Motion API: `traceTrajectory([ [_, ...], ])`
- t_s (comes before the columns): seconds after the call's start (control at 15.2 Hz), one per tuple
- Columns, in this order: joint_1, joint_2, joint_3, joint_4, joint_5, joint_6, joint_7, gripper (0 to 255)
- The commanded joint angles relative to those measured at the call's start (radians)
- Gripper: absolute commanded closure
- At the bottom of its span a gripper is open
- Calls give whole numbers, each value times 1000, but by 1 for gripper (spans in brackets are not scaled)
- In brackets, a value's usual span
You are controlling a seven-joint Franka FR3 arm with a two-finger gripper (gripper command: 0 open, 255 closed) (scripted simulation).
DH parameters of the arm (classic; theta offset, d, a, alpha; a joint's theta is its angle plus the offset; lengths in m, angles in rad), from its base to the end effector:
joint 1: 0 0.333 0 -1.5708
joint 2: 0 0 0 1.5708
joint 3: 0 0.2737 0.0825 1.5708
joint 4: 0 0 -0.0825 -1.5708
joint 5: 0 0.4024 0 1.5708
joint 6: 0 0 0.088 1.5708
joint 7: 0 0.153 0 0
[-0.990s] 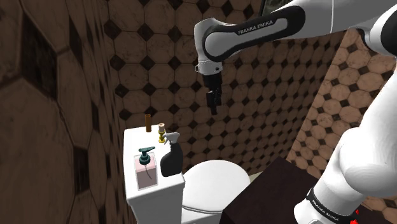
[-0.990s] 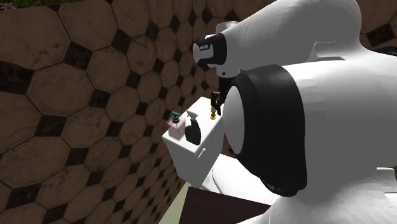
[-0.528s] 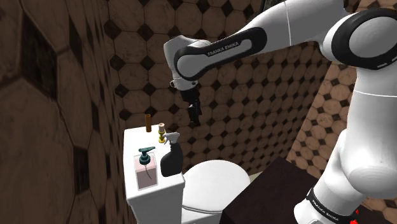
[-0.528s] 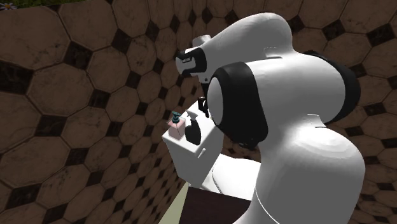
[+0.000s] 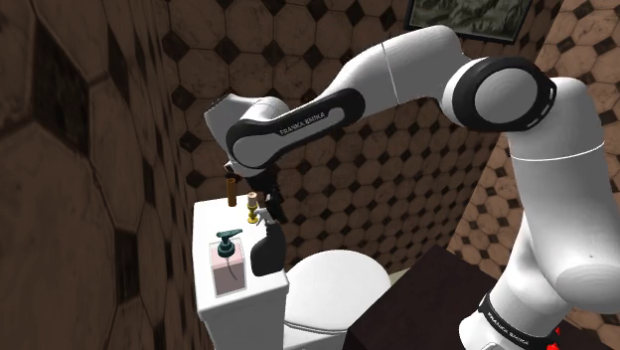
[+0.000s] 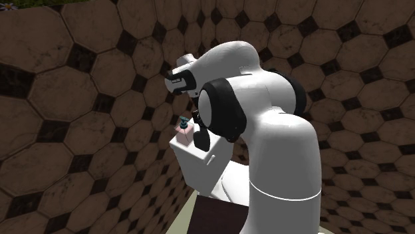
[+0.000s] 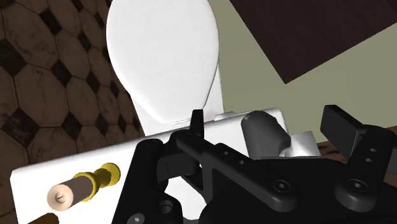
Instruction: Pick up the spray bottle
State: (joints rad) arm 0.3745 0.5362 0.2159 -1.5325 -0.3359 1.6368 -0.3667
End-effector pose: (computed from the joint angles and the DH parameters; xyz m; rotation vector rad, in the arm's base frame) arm 0.5492 0.2996 0.2395 2.4547 1.4130 -0.5591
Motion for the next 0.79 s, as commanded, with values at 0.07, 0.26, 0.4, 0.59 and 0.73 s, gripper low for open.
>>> traceTrajectory([
  [0.07, 52, 103, 12, 89, -52, -21, -38, 0],
  [0.26, 105, 201, 20, 172, -102, -37, -80, 0],
  [0.4, 107, 211, 18, 171, -104, -29, -79, 0],
  [0.59, 109, 231, 13, 164, -107, -3, -71, 0],
  [0.73, 111, 245, 9, 161, -108, 14, -67, 0],
])
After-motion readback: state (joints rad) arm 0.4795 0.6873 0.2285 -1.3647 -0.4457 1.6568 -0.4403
